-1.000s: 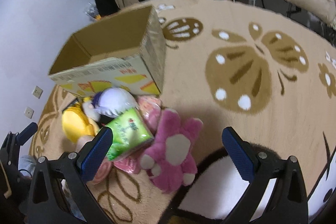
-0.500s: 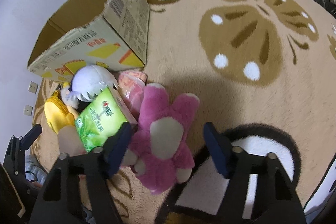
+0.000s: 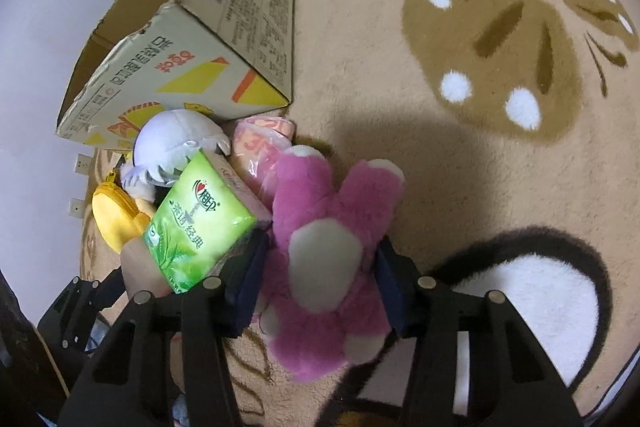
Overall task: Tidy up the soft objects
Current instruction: 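Lower left tool onto pink roll cushion while right tool lowers onto pink bunny, then close left tool on roll cushion while right tool grasps and lifts pink bunny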
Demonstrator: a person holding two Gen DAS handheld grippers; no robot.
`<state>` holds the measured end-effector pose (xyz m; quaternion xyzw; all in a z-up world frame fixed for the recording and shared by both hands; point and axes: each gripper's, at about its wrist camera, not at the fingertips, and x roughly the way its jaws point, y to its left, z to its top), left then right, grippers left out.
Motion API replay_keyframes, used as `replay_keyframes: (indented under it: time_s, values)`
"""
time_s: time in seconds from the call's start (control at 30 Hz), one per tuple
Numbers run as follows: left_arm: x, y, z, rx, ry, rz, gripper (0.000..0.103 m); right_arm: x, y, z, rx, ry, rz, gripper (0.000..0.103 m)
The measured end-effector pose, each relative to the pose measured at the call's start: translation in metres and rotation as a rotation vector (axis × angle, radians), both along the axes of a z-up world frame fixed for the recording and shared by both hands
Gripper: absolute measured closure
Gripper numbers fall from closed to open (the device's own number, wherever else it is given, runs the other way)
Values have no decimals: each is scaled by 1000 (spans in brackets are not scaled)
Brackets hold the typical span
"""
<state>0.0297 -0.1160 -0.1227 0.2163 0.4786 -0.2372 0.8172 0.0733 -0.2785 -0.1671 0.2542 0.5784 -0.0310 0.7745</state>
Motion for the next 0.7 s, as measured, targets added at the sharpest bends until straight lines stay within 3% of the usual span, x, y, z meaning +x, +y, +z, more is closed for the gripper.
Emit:
replay_keyframes:
  time_s: [0.13,0.3,0.7]
  values:
    - [-4,2,4,-4,-24,5,61,-1,4,4,-24,-36,4,60]
    - [-15,9,14,-7,-75,29,62,-15,7,30,-81,-139,-23,61]
    - [-25,47,77,-96,-338,180,62,-44,32,108,-233,-466,30,61]
